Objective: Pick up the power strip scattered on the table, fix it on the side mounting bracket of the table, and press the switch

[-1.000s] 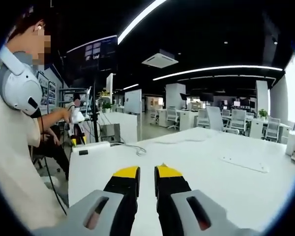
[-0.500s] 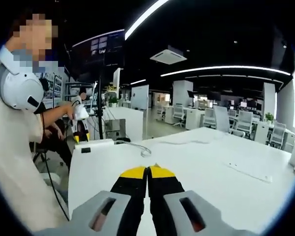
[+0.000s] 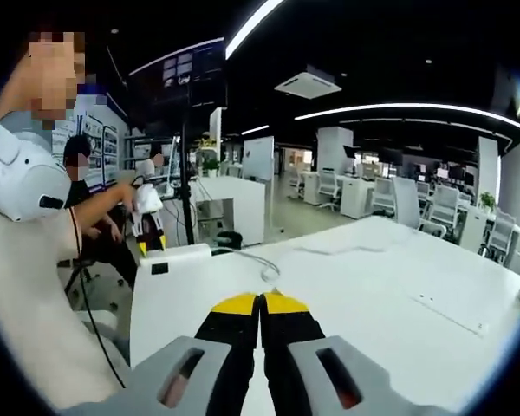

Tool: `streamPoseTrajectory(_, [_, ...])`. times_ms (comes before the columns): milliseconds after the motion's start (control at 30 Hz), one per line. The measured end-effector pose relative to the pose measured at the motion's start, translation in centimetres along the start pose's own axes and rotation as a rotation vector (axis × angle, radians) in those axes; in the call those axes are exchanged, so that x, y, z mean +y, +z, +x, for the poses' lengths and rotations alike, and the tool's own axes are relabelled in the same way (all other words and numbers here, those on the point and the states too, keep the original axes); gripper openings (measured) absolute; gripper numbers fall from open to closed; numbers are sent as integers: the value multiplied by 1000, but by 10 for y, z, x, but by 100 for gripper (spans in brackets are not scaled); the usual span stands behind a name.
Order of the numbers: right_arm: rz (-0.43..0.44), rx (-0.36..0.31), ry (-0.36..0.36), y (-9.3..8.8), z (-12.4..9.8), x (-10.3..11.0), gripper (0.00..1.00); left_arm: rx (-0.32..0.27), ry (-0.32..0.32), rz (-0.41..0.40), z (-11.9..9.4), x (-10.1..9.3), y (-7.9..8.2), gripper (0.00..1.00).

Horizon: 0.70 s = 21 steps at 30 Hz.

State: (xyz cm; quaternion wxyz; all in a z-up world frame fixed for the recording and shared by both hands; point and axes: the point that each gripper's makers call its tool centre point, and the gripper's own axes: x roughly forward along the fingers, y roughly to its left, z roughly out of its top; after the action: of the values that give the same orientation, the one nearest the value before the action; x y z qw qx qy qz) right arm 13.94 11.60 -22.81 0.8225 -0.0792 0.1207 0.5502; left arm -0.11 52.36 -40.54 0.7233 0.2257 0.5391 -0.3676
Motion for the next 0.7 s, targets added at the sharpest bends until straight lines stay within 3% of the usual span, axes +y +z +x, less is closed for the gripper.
streamPoseTrajectory(233, [42,-2,61,21,17,8,0,1,-1,3,0,0,0,44])
streamPoseTrajectory(367, [25,39,73,28,32,14,0,4,-2,5,0,0,0,44])
streamPoseTrajectory(700, [21,111,115,32,57,25,0,-2,3,-2,0,-1,0,44])
